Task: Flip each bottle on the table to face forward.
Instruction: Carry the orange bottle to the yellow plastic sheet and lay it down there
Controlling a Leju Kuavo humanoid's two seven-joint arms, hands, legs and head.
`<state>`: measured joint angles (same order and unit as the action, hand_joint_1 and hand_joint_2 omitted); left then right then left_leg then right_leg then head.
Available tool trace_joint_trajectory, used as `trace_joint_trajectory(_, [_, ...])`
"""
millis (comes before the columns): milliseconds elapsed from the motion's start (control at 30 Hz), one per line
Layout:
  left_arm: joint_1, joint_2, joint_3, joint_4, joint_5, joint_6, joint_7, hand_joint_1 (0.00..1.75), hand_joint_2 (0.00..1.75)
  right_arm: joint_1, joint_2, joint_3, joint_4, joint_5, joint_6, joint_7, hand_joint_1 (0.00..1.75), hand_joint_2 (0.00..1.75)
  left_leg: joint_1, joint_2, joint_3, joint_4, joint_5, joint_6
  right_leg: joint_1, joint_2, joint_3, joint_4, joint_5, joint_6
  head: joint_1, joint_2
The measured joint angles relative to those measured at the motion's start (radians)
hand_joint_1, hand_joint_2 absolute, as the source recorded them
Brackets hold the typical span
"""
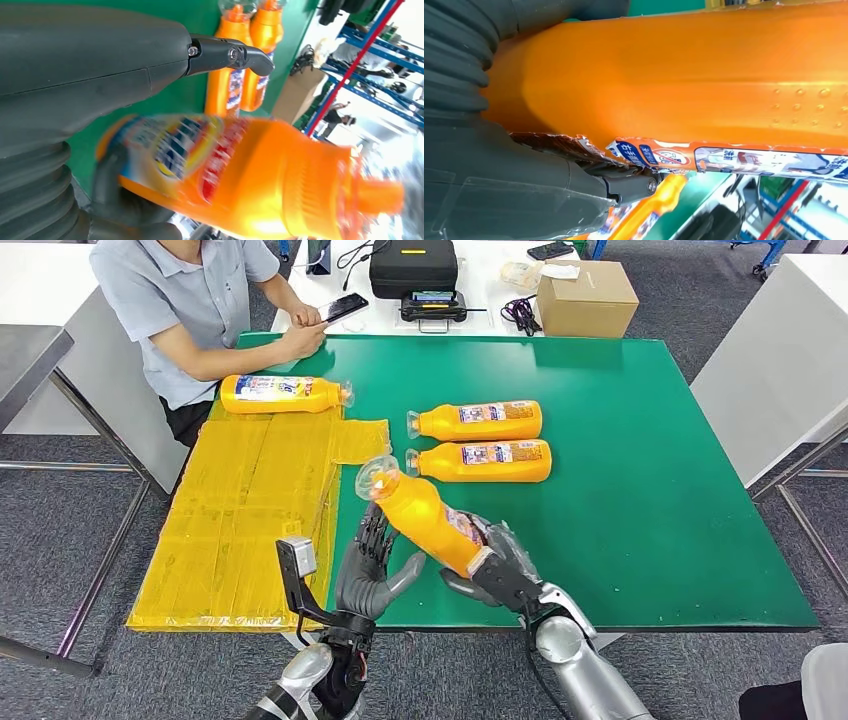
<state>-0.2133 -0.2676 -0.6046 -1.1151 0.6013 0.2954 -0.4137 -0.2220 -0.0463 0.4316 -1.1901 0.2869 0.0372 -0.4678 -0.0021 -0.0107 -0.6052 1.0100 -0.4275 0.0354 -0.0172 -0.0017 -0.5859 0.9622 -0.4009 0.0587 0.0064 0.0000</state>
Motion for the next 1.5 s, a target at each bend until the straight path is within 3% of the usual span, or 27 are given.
trace_joint_trajectory(767, [-0.03, 0.007, 0.0, -0.019, 0.026, -0.066, 0.013, 0.03, 1.75, -0.058, 0.033, 0.071, 0.128, -0.019, 0.047, -0.006, 1.74, 1.75, 0.0, 0.0, -0.001, 0.0, 0.0, 0.0, 0.0, 0.0, -0.001, 0.0, 0.0, 0.0, 0.0, 0.0])
trace_joint_trajectory(900, [-0.049, 0.007, 0.001, 0.01, 0.04, -0.077, 0.015, 1.68, 1.75, -0.065, 0.04, 0.094, 0.133, -0.02, 0.054, -0.008, 1.73, 1.75, 0.0, 0.0, -0.001, 0.0, 0.0, 0.0, 0.0, 0.0, -0.002, 0.0, 0.0, 0.0, 0.0, 0.0])
trace_joint_trajectory(933, [-0.051, 0.007, 0.001, 0.017, 0.042, -0.077, 0.015, 1.75, 1.75, -0.066, 0.04, 0.097, 0.133, -0.024, 0.055, -0.008, 1.73, 1.75, 0.0, 0.0, -0.001, 0.0, 0.0, 0.0, 0.0, 0.0, -0.002, 0.0, 0.0, 0.0, 0.0, 0.0])
trace_joint_trajectory(1267, [-0.088, 0.002, 0.005, 0.095, 0.05, -0.095, 0.013, 1.75, 1.75, -0.071, 0.042, 0.101, 0.135, -0.064, 0.07, -0.01, 1.7, 1.75, 0.0, 0.0, -0.002, 0.0, 0.0, 0.0, 0.0, 0.0, -0.002, 0.0, 0.0, 0.0, 0.0, 0.0])
trace_joint_trajectory(1300, [-0.093, 0.0, 0.005, 0.105, 0.052, -0.096, 0.014, 1.75, 1.75, -0.071, 0.042, 0.101, 0.135, -0.065, 0.069, -0.01, 1.66, 1.75, 0.0, 0.0, -0.002, 0.0, 0.0, 0.0, 0.0, 0.0, -0.002, 0.0, 0.0, 0.0, 0.0, 0.0])
trace_joint_trajectory(1333, [-0.098, -0.001, 0.005, 0.114, 0.055, -0.099, 0.015, 1.75, 1.75, -0.071, 0.042, 0.101, 0.135, -0.065, 0.069, -0.009, 1.45, 1.75, 0.0, 0.0, -0.002, 0.0, 0.0, 0.0, 0.0, 0.0, -0.002, 0.0, 0.0, 0.0, 0.0, 0.0])
trace_joint_trajectory(1433, [-0.105, -0.007, 0.007, 0.13, 0.06, -0.102, 0.008, 1.75, 1.75, -0.071, 0.042, 0.101, 0.135, -0.065, 0.064, -0.007, 0.22, 1.75, 0.0, 0.0, -0.002, 0.0, 0.0, 0.0, 0.0, 0.0, -0.002, 0.0, 0.0, 0.0, 0.0, 0.0])
trace_joint_trajectory(1467, [-0.104, -0.009, 0.008, 0.132, 0.057, -0.098, 0.003, 1.75, 1.75, -0.071, 0.042, 0.101, 0.135, -0.064, 0.062, -0.007, 0.0, 1.75, 0.0, 0.0, -0.002, 0.0, 0.0, 0.0, 0.0, 0.0, -0.002, 0.0, 0.0, 0.0, 0.0, 0.0])
trace_joint_trajectory(1500, [-0.103, -0.011, 0.009, 0.133, 0.052, -0.09, -0.001, 1.75, 1.75, -0.071, 0.042, 0.101, 0.134, -0.063, 0.06, -0.007, 0.0, 1.75, 0.0, 0.0, -0.002, 0.0, 0.0, 0.0, 0.0, 0.0, -0.002, 0.0, 0.0, 0.0, 0.0, 0.0])
